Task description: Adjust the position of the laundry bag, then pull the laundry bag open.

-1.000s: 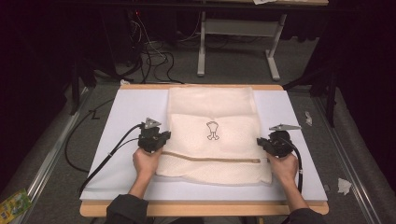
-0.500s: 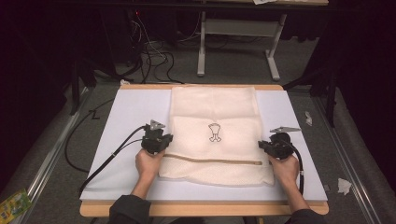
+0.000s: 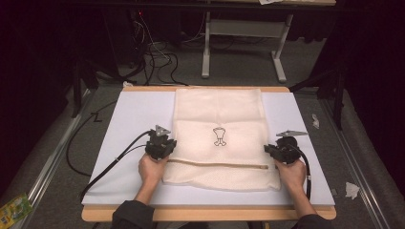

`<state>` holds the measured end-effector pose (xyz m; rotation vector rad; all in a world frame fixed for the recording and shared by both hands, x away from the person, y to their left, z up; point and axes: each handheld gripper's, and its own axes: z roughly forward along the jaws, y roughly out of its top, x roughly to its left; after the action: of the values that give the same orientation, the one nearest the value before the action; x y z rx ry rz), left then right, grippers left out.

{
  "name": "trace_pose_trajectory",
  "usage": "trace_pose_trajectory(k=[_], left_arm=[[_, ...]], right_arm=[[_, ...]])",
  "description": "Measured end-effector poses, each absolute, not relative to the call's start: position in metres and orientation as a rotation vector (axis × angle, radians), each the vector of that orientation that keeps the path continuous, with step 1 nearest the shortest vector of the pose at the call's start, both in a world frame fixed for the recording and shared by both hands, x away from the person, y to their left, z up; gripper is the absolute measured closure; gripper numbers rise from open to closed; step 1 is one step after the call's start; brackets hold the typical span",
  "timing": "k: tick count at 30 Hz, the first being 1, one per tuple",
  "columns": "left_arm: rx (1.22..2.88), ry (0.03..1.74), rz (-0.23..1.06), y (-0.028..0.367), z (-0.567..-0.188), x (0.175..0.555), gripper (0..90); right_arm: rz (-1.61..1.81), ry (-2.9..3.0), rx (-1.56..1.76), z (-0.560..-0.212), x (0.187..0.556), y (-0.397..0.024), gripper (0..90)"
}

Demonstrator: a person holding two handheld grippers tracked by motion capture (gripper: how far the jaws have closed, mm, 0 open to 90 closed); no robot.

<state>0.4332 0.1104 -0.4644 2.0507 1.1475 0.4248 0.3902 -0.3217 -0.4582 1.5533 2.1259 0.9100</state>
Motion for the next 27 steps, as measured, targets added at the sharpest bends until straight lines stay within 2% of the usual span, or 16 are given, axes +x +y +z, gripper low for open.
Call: trace_pose_trajectory(k=[10,12,22,27], left_arm=[[2.045,1.144,0.433,0.111,-0.468,0.428,64.9],[2.05,1.121,0.446,0.112,-0.466,0.424,61.6],[2.059,1.076,0.528,0.111,-0.462,0.403,53.5],[2.01,1.068,0.517,0.114,-0.458,0.387,51.7]], right_arm=[[0.928,2.091,1.571,-0.457,0.386,-0.328,67.9],[0.932,2.079,1.578,-0.457,0.383,-0.328,62.5],[0.953,2.067,1.559,-0.453,0.373,-0.328,54.7],[0.98,2.06,1.56,-0.452,0.365,-0.33,53.1]])
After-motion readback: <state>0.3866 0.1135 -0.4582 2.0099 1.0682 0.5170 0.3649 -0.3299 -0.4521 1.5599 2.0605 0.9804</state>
